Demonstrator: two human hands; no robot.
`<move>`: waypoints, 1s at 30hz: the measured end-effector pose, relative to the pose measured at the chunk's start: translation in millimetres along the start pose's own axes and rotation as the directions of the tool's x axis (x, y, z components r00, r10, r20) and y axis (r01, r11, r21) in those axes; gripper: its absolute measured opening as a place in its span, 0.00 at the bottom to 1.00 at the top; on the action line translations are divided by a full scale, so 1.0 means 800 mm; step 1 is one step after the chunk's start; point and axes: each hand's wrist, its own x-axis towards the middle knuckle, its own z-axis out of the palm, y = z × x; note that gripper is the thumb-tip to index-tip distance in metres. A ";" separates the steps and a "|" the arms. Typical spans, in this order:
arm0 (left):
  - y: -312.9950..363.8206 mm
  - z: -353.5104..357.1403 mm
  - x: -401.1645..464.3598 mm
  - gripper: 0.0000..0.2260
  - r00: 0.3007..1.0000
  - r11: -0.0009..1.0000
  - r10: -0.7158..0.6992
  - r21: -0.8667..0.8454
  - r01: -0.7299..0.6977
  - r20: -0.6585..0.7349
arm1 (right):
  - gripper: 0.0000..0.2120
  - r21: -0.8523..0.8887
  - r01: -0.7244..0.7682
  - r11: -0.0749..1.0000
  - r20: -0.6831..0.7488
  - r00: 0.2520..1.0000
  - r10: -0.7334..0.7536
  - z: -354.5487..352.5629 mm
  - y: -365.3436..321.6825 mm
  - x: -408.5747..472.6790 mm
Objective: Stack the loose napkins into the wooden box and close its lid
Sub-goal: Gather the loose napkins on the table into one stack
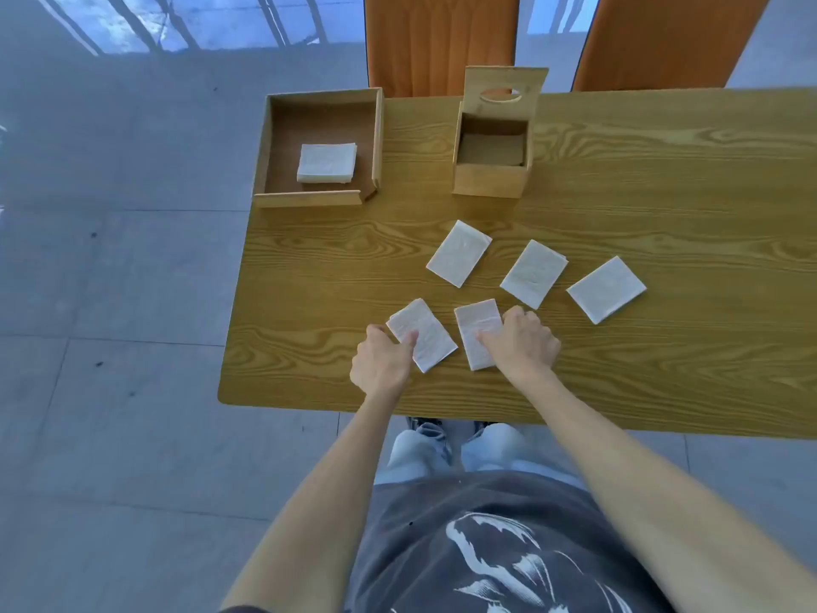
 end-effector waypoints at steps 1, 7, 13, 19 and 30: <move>0.003 0.000 -0.002 0.28 1.000 1.000 -0.017 0.005 0.017 0.004 | 0.29 0.004 -0.016 1.000 0.006 1.000 0.016 -0.001 0.000 -0.003; 0.017 0.021 -0.007 0.20 0.998 0.997 -0.065 -0.053 0.064 -0.013 | 0.27 0.073 -0.041 0.996 -0.011 0.999 0.041 0.013 0.005 -0.005; 0.012 0.035 -0.002 0.18 0.998 0.986 -0.064 -0.153 0.062 -0.010 | 0.13 0.212 0.022 0.977 -0.059 0.998 -0.010 0.017 0.016 0.001; 0.002 0.036 0.006 0.16 1.000 0.962 -0.029 -0.270 0.027 -0.004 | 0.10 0.531 0.086 0.843 -0.057 0.996 -0.065 0.006 0.032 0.017; -0.007 0.032 0.019 0.16 0.992 0.866 -0.032 -0.493 0.088 0.122 | 0.08 0.851 -0.131 0.509 0.241 0.958 -0.157 0.027 -0.008 0.012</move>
